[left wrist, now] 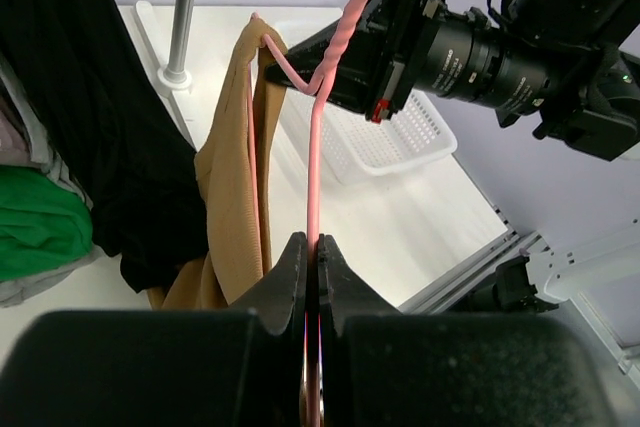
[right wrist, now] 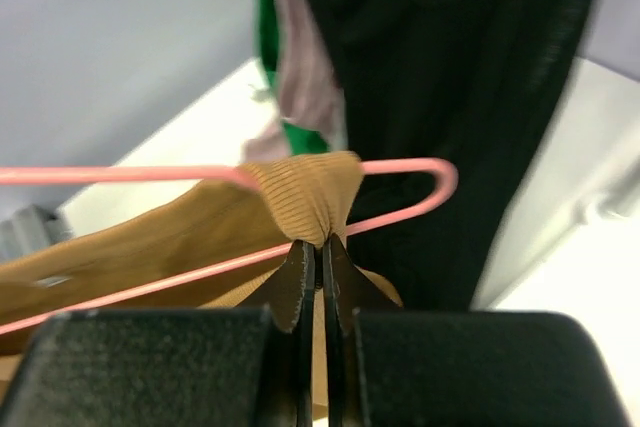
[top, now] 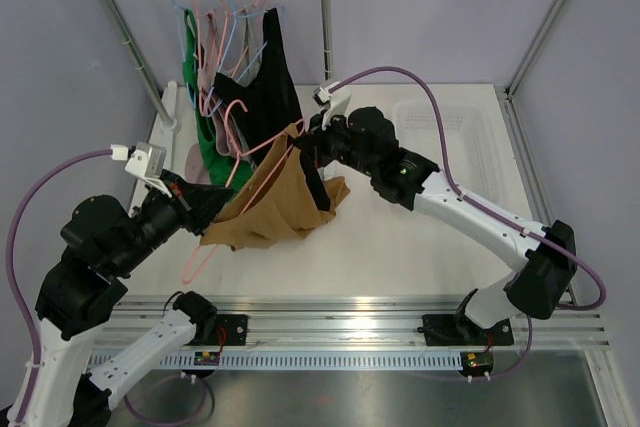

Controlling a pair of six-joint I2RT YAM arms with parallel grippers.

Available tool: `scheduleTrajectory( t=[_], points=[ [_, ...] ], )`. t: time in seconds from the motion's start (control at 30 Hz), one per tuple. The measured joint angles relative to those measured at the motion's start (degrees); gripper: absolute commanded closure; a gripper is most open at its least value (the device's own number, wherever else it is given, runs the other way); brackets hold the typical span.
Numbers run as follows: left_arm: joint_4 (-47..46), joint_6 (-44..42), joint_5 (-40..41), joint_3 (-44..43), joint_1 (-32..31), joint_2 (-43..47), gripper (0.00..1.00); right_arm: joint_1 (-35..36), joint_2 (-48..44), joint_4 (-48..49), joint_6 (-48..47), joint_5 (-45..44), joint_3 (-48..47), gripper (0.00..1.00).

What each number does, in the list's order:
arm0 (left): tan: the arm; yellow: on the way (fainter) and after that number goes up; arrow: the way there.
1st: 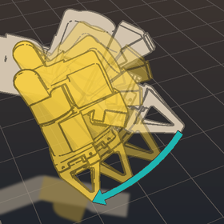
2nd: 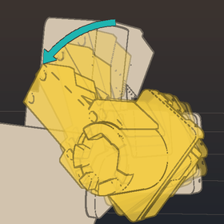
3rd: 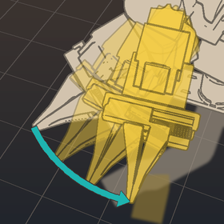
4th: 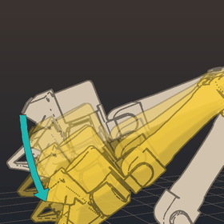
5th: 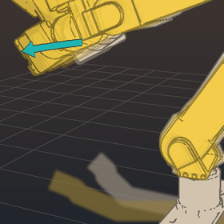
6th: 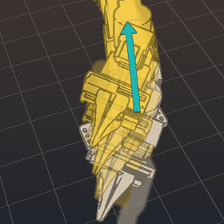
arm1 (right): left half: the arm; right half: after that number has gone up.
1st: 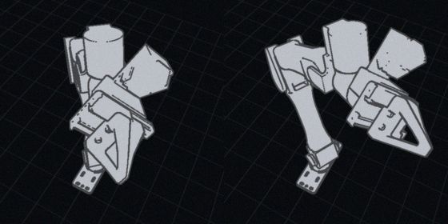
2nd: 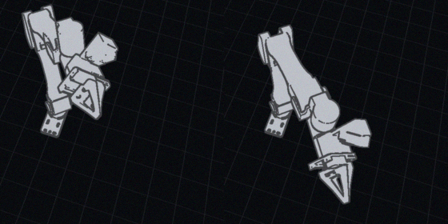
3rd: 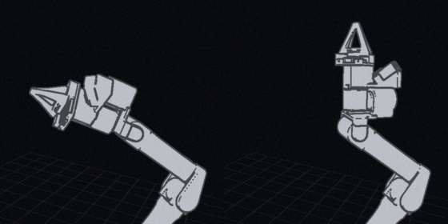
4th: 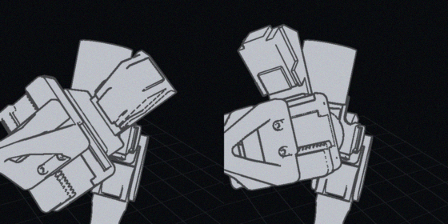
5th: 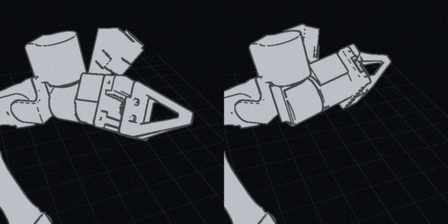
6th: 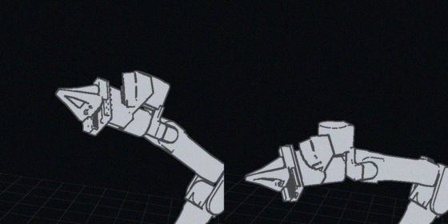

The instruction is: Remove the tank top from the hanger

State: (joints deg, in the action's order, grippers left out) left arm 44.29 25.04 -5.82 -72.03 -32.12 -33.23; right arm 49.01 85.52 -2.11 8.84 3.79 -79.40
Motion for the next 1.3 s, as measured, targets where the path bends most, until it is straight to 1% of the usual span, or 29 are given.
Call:
scheduleTrajectory(
  t=[0.1,0.2,0.3,0.4,0.53,0.6,0.7,0.8,0.87,0.97,1.1,1.2,1.3],
  points=[
    [1.95,-1.29,-0.79,-0.59,0.0,-0.66,1.0,-1.05,0.24,-1.68,-1.86,-4.83,-0.26,1.0],
    [2.93,-2.1,-2.47,-0.7,0.0,-1.03,1.0,-5.18,1.7,-3.65,-2.38,-7.61,-1.73,1.0],
    [2.25,-2.34,-4.35,-0.7,0.0,-0.9,1.0,-10.43,3.23,-4.94,-2.43,-8.66,-2.29,1.0],
    [-0.17,-2.27,-7.13,-0.5,0.0,-0.7,1.0,-12.61,3.58,-7.04,-2.38,-7.1,-2.36,1.0],
    [-8.0,-1.11,-9.42,1.6,0.0,0.07,1.0,-12.74,1.81,-9.55,-2.32,-1.97,-2.25,1.0],
    [-15.5,-0.31,-9.88,4.61,0.0,0.76,1.0,-12.85,-1.4,-11.08,-1.97,1.81,-1.09,1.0],
    [-28.33,0.52,-10.29,9.29,0.0,0.9,1.0,-13.05,-9.22,-13.29,-1.09,8.35,0.52,1.0],
    [-40.06,0.24,-10.05,10.03,0.0,-1.9,1.0,-13.09,-17.35,-16.39,-0.83,13.57,0.09,1.0],
    [-48.57,-0.7,-9.03,9.73,-0.02,-5.03,1.0,-13.09,-22.01,-20.74,-0.85,16.5,-2.03,1.0],
    [-57.18,-3.08,-4.11,7.69,-0.04,-10.45,1.0,-13.11,-26.93,-26.23,-1.2,18.4,-4.59,1.0],
    [-61.22,-6.51,4.7,4.98,0.04,-15.96,1.0,-13.11,-30.84,-33.57,-2.49,18.47,-4.46,1.0],
    [-60.98,-7.3,7.45,5.55,0.04,-17.14,1.0,-13.09,-30.38,-35.01,-2.62,19.89,-1.95,1.0],
    [-59.82,-6.93,8.63,8.44,0.04,-15.93,1.0,-13.07,-28.7,-34.69,-2.23,19.82,2.8,1.0]
  ],
)
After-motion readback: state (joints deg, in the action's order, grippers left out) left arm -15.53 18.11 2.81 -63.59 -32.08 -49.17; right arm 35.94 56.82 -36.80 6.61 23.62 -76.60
